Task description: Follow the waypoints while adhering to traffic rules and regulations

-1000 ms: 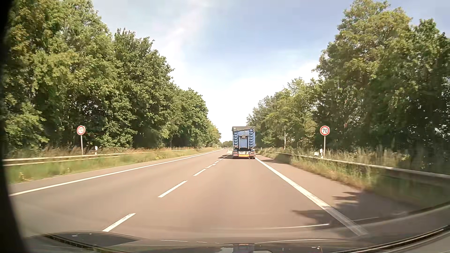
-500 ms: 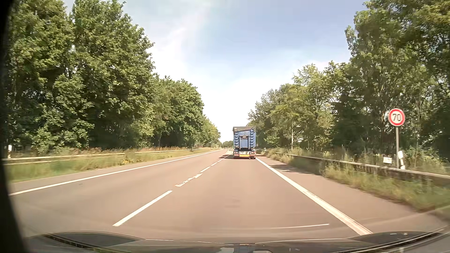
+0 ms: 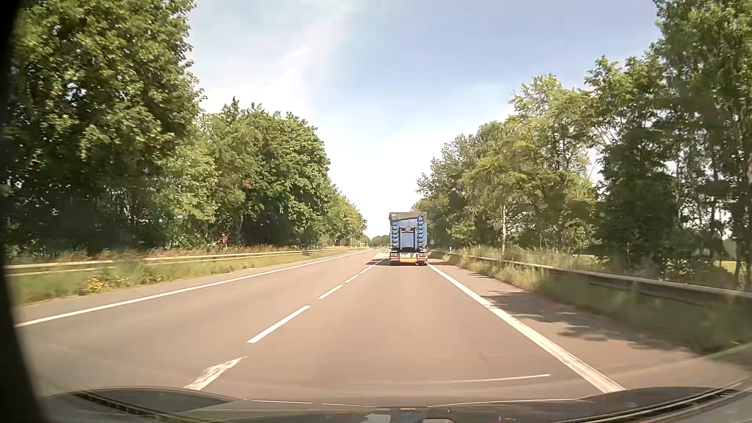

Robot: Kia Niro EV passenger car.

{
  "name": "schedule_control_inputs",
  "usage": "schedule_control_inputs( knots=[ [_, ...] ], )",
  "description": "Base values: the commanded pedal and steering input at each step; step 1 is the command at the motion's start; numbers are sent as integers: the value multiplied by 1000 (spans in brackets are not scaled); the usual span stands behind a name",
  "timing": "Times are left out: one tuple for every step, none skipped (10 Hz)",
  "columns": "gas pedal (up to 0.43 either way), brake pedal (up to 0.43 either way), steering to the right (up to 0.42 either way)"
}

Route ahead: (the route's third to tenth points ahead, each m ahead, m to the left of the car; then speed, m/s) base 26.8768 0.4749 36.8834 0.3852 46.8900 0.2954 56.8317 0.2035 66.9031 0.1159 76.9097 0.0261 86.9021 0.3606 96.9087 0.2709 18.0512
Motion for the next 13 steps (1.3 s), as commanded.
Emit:
schedule_control_inputs(
  knots=[
    [177,0,3],
    [177,0,3],
    [177,0,2],
    [177,0,1],
    [177,0,1],
    [177,0,1],
    [177,0,0],
    [177,0,-1],
    [177,0,-1],
    [177,0,-1],
    [177,0,-2],
    [177,0,-1],
    [177,0,-2]
  ],
)
